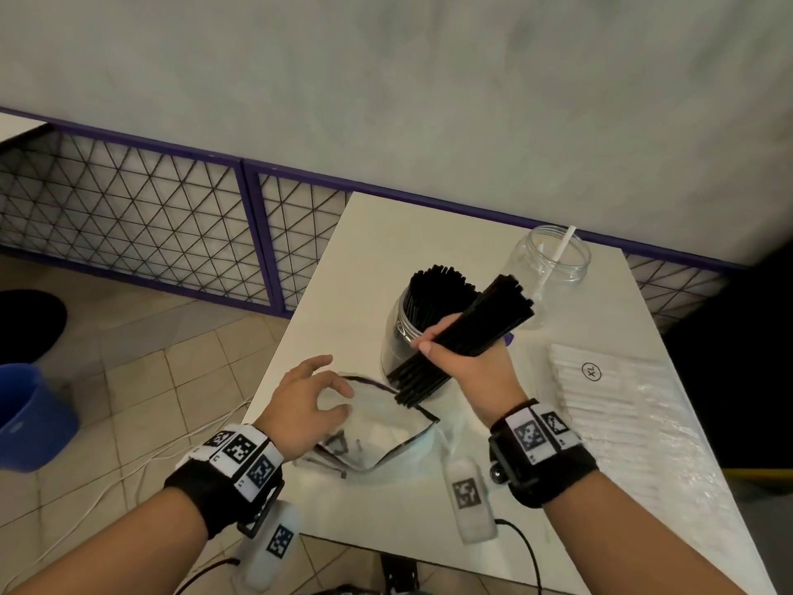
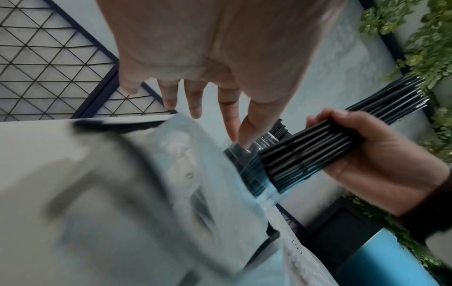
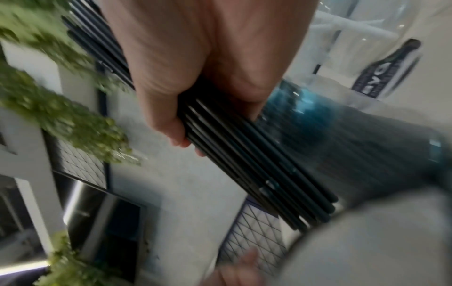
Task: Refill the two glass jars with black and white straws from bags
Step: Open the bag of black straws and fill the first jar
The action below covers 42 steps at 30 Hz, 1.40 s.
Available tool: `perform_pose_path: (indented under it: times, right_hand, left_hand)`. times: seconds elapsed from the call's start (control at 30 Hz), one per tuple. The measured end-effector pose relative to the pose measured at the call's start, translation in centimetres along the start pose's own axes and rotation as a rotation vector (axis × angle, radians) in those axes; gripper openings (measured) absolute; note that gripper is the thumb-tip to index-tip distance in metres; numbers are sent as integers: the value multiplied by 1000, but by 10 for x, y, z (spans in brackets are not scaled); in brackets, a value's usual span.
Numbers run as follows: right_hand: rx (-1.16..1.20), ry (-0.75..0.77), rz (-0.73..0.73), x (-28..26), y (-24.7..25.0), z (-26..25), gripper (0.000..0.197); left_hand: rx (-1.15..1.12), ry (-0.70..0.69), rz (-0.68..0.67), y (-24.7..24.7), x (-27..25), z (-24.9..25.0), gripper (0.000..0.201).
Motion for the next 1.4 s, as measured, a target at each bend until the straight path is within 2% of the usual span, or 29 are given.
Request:
perform_pose_path:
  times: [0.07, 0.17, 0.3, 0.43, 0.53, 0.63, 0.73, 0.87, 1.07, 1.23, 1.4]
  right_hand:
    - [37, 73, -4, 7, 8, -26, 28]
    - [72, 125, -5, 24, 20, -51, 31]
    - [51, 114, 0, 51, 28, -59, 27]
    - [-17, 88, -34, 74, 28, -55, 17]
    - [-76, 69, -51, 86, 32, -53, 16]
    - [-194, 15, -79, 93, 33, -44, 7]
    - [-266, -22, -43, 92, 32, -30, 4]
    - [-267, -16, 11, 87, 34, -18, 13]
    - [-300, -83, -30, 93, 35, -13, 19]
    - [-310, -96, -68, 94, 35, -19, 15]
    - [-401, -81, -55, 90, 28, -3, 29]
  left_hand:
    - [17, -31, 5, 3, 3, 9, 24]
    - [74, -108, 34, 9, 13, 29, 43]
    - [186, -232, 71, 9, 31, 58, 62]
    - [331, -367, 113, 7, 47, 87, 62]
    - [488, -338, 82, 2, 55, 93, 57]
    - [553, -327, 46, -1, 56, 92, 57]
    - [544, -329, 19, 0, 54, 90, 60]
    - [527, -323, -3, 2, 55, 90, 61]
    - [474, -319, -19, 1, 56, 86, 62]
    - [451, -317, -17, 1, 56, 87, 62]
    - [445, -313, -26, 0, 55, 86, 63]
Point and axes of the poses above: each hand's wrist, its own x-axis towards the middle knuckle, its own y-axis out of the back of the hand, z = x × y, the point moved 4 cm from there along x, towards the middle knuckle, and after that the axes turned 8 degrees about x, right-handed, at the moved point
